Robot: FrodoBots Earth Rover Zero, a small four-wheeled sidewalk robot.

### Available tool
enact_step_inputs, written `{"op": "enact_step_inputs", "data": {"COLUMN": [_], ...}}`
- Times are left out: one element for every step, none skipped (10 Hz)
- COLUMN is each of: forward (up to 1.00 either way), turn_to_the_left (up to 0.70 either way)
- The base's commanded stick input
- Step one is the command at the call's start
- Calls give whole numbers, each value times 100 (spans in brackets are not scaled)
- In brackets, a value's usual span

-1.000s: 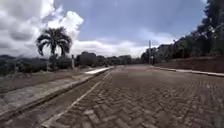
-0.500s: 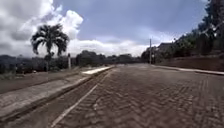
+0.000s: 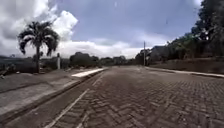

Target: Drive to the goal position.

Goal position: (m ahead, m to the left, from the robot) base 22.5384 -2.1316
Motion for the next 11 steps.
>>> {"op": "enact_step_inputs", "data": {"forward": [100,100,100,100,100,100,100,100,100,100,100], "turn_to_the_left": [0,0,0,0,0,0,0,0,0,0,0]}}
